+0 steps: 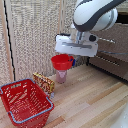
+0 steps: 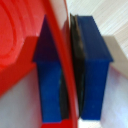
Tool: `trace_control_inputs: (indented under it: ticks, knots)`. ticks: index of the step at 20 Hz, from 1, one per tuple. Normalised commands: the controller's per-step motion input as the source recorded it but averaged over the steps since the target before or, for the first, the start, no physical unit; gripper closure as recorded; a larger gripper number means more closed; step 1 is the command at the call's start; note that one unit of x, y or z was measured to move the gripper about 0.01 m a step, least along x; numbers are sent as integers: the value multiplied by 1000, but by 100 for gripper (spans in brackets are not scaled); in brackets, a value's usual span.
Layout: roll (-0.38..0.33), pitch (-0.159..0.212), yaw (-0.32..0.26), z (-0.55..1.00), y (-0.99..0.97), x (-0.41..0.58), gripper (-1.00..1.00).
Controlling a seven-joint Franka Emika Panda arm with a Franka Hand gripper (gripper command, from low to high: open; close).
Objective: Move your gripper in the direction of the red bowl and clutch it softly. Cautiously raise the red bowl up from the surface. Hover the red bowl above the basket and gently bring it down inside. Let go of the gripper's grasp when the red bowl is within the basket.
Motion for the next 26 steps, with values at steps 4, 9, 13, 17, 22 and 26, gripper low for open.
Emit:
trace_control_inputs:
  ticks: [4, 9, 13, 17, 22, 26]
  knots:
    - [0, 45, 49, 256, 840, 336, 100]
    - [0, 38, 42, 241, 859, 334, 100]
    - [0, 28, 33, 205, 877, 340, 100]
    - [-1, 42, 36, 114, 893, 336, 100]
    - [-30, 80, 51, -19, 850, 165, 100]
    - [-72, 91, 68, -356, 719, -26, 100]
